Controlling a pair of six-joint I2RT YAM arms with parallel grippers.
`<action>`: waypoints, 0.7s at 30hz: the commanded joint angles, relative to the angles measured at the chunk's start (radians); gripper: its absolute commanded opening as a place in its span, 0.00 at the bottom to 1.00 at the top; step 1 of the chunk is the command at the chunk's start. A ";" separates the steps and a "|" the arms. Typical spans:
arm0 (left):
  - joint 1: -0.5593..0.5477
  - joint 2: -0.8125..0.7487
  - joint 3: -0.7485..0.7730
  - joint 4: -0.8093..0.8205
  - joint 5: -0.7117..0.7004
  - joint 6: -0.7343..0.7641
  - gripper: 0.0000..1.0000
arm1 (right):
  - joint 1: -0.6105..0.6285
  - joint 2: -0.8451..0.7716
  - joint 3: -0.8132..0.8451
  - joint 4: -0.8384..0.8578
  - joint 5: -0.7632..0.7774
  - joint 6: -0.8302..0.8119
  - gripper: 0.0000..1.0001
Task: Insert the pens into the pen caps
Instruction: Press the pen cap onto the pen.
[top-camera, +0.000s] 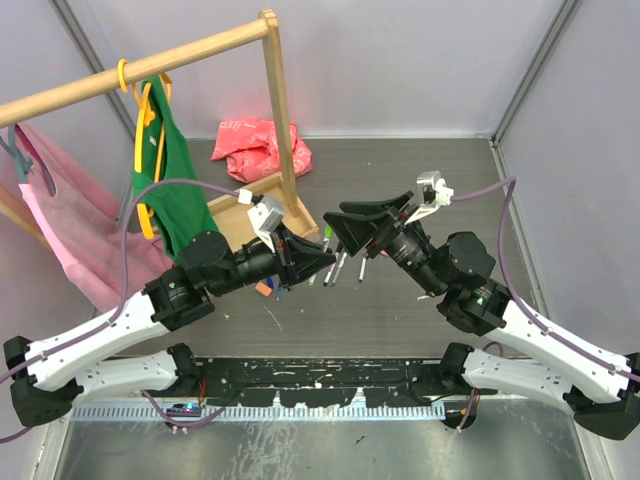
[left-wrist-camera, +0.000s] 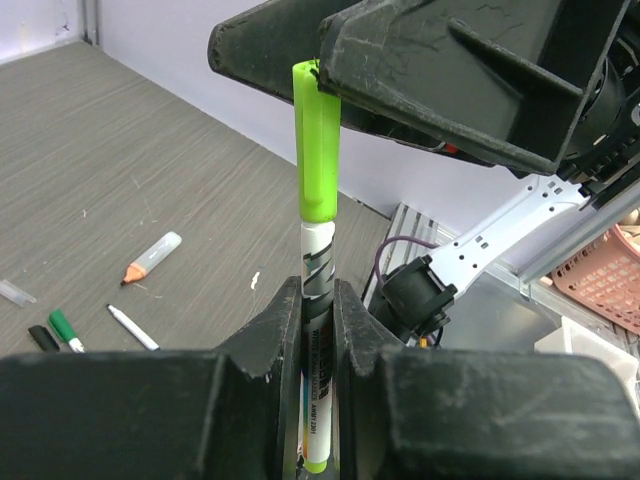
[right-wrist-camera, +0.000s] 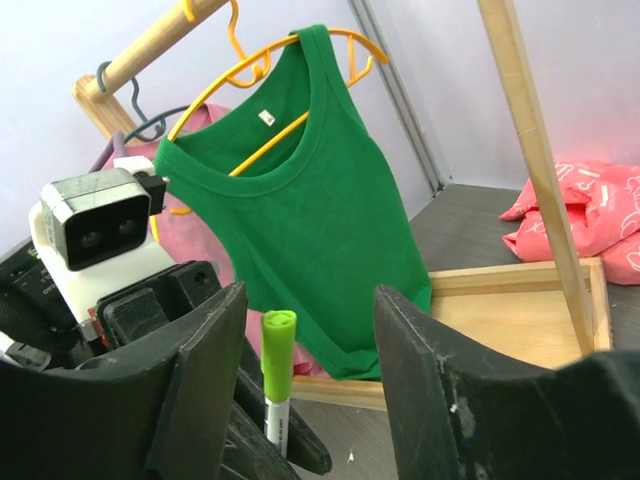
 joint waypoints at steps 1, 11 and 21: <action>0.002 0.013 0.051 0.028 0.044 0.013 0.00 | 0.001 0.000 0.052 0.030 -0.068 -0.008 0.57; 0.001 0.034 0.061 0.027 0.084 0.011 0.00 | 0.002 0.007 0.054 0.032 -0.090 -0.001 0.43; 0.001 0.024 0.069 0.027 0.078 0.016 0.00 | 0.001 0.009 0.048 0.023 -0.107 0.012 0.24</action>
